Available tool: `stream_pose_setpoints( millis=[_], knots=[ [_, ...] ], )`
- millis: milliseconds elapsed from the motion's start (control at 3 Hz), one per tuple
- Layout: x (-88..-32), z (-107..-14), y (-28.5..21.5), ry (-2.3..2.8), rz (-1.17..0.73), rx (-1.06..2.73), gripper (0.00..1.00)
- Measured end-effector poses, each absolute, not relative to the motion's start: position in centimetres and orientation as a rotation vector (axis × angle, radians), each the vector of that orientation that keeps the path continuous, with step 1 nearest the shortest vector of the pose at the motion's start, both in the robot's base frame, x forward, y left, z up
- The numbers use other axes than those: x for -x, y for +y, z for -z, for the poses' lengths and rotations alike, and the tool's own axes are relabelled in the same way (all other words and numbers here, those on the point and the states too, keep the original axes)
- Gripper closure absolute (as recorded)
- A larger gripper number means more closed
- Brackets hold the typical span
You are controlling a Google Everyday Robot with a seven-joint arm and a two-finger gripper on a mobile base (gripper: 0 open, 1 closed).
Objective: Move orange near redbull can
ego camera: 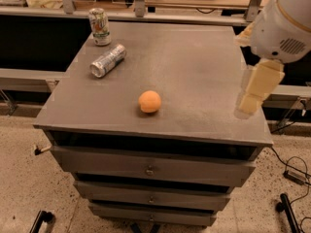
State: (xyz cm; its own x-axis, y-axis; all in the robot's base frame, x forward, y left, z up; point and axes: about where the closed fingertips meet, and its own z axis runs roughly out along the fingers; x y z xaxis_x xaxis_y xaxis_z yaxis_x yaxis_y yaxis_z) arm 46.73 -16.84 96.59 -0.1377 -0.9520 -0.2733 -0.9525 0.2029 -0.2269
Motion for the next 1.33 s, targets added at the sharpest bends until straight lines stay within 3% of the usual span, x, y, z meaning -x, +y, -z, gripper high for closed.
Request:
stream_pose_setpoints(
  millis=[333,667,1333],
  knots=[
    [-50.4,-93.8,-7.8,1.983,-0.172,1.872,0.0],
    [-52.1,-92.1,-2.7,1.902,-0.26,1.912,0.0],
    [-53.4,-87.0,1.4,1.89,-0.311,1.945,0.0]
  ],
)
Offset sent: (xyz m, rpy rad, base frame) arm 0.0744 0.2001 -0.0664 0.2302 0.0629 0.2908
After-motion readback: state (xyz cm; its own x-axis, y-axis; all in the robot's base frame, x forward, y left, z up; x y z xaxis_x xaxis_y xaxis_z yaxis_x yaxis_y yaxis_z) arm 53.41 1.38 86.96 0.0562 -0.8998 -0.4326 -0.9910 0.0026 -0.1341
